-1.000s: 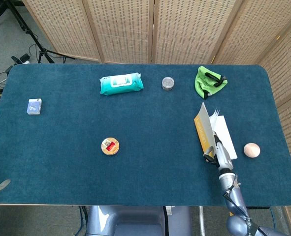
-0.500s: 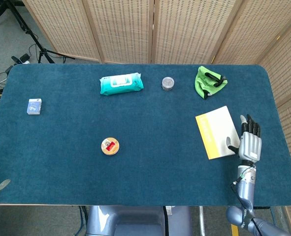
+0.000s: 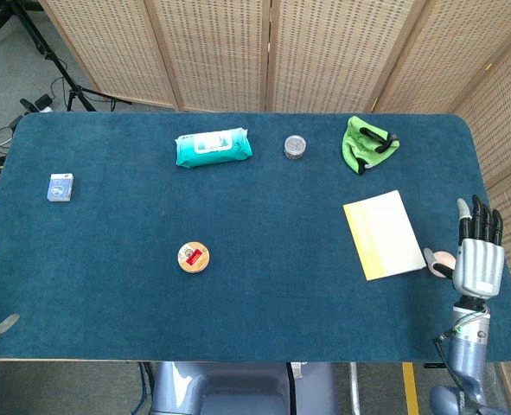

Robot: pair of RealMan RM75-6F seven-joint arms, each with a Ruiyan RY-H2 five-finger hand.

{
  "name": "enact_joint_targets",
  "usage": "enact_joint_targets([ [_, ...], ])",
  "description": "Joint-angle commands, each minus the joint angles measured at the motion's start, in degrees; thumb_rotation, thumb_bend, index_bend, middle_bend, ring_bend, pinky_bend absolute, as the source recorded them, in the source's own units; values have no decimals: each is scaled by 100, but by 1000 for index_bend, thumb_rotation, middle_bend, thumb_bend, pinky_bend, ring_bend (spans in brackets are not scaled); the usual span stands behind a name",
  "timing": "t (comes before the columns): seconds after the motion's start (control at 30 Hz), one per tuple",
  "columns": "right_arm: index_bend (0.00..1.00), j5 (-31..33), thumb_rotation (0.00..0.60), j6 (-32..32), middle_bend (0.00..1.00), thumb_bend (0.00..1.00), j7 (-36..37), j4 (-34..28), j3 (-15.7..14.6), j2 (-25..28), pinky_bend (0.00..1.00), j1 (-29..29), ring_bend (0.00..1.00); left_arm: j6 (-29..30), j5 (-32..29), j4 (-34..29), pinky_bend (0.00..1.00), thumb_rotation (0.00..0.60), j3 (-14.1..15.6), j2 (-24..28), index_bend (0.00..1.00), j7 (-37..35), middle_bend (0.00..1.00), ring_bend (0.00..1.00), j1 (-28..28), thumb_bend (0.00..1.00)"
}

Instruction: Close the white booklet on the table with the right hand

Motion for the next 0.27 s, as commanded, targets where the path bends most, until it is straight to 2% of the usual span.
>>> enact_joint_targets([
  [0.03,0,-853,600,-60,0,2,554,-865,-788,1112,0,-471,0,2,11,-10,0,600,1,-22,0,67,0,0,-1,0],
  [0.27,0,-1058,600,82,0,2,716,-1091,-936,1414,0,-690,0,-6,61,-20,0,600,28,-53,0,183,0,0,-3,0],
])
